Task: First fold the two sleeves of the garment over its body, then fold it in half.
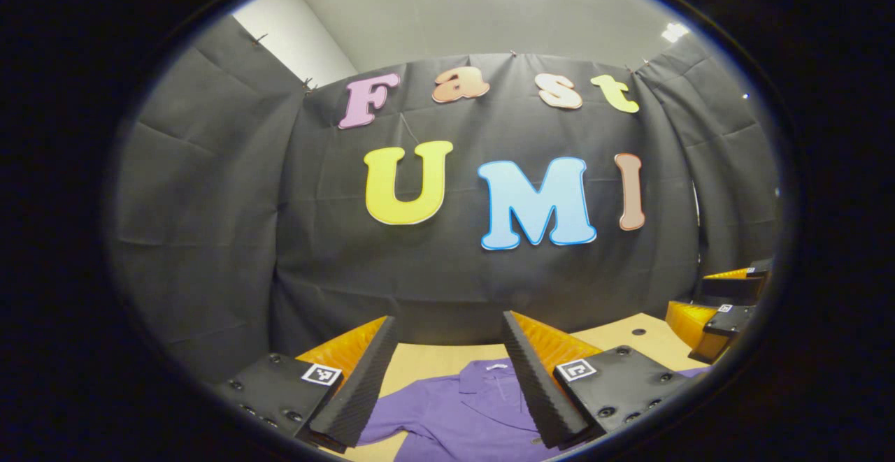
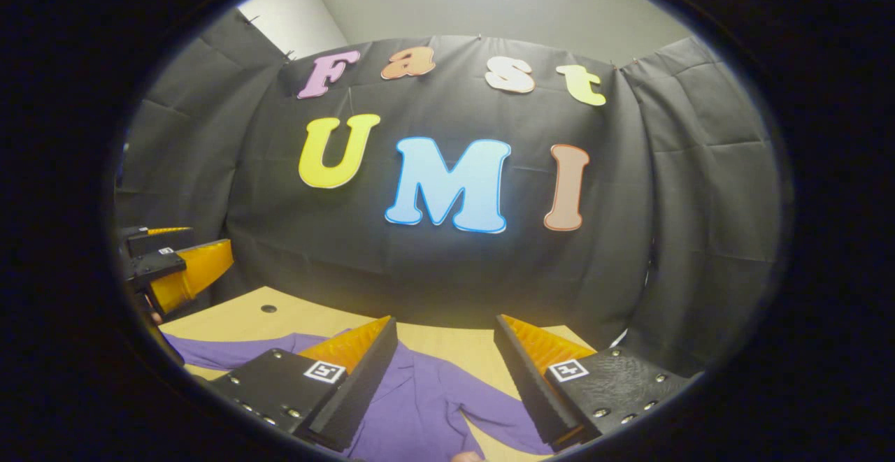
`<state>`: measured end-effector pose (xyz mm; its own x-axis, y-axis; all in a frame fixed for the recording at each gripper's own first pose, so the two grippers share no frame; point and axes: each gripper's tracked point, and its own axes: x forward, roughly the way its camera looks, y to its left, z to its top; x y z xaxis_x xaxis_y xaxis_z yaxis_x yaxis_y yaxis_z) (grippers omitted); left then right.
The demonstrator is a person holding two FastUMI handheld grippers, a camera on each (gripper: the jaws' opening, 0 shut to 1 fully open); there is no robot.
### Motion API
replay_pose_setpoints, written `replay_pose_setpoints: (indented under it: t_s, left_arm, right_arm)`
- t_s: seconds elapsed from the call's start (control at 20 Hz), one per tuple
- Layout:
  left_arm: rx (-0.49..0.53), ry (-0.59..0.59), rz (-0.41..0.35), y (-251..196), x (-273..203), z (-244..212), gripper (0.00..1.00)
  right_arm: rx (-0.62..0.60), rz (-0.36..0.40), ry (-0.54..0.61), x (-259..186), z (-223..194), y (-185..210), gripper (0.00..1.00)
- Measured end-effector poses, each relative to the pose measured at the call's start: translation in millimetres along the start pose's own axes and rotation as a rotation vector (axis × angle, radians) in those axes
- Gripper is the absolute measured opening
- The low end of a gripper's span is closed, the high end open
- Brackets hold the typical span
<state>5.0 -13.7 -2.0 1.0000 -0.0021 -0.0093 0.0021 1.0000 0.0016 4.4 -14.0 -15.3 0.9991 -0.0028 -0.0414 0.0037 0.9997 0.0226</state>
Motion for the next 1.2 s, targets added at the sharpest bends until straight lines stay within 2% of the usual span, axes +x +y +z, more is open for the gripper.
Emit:
replay_pose_setpoints:
  t_s: [0.3,0.55,1.0,1.2]
  left_arm:
    - [-0.005,0.008,0.005,-1,1,-3,0.97]
    - [-0.018,0.027,-0.001,-2,3,-10,0.97]
    - [-0.016,0.028,-0.013,-10,12,-12,0.96]
    - [-0.016,0.028,-0.02,-17,15,-13,0.96]
  right_arm:
    - [0.017,-0.017,0.013,3,-7,-7,0.9]
    - [0.056,-0.057,0.08,2,-33,-26,0.91]
    - [0.123,-0.31,0.297,-11,-122,-126,0.9]
    - [0.172,-0.4,0.381,-23,-156,-163,0.9]
